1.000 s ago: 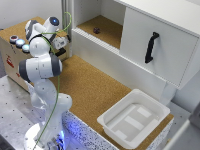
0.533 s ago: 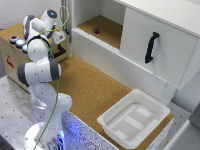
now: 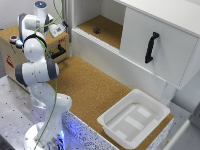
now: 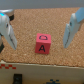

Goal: Put the pink block on top of the drawer

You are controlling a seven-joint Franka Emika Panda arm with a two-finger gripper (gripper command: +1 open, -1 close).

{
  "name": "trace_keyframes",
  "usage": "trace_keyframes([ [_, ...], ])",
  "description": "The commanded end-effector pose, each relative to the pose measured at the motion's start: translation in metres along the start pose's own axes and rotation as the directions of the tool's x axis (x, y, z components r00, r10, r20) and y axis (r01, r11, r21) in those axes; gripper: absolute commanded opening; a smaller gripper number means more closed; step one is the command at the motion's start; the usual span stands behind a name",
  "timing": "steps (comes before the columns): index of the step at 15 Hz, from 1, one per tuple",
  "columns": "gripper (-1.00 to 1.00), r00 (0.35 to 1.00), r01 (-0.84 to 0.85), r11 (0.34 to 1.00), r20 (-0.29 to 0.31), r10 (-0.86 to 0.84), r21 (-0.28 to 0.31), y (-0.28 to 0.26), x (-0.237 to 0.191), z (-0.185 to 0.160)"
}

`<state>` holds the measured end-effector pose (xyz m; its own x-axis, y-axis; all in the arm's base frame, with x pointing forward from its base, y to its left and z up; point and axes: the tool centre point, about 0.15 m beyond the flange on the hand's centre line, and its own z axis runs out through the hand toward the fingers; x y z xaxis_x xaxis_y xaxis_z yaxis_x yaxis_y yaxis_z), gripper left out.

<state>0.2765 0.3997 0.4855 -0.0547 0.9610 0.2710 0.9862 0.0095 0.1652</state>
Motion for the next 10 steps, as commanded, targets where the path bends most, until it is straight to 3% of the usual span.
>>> trace_keyframes([
  [1,1.0,0.986,-0.03,0.998,0.165,0.019,0.063,0.022,0.018,-0.005],
  [8,1.0,0.986,-0.03,0.998,0.165,0.019,0.063,0.022,0.018,-0.005],
  [9,1.0,0.999,-0.045,0.998,0.029,0.043,0.047,0.014,-0.001,-0.003],
  [10,1.0,0.992,-0.127,0.991,0.02,0.126,0.035,0.024,-0.01,-0.006],
])
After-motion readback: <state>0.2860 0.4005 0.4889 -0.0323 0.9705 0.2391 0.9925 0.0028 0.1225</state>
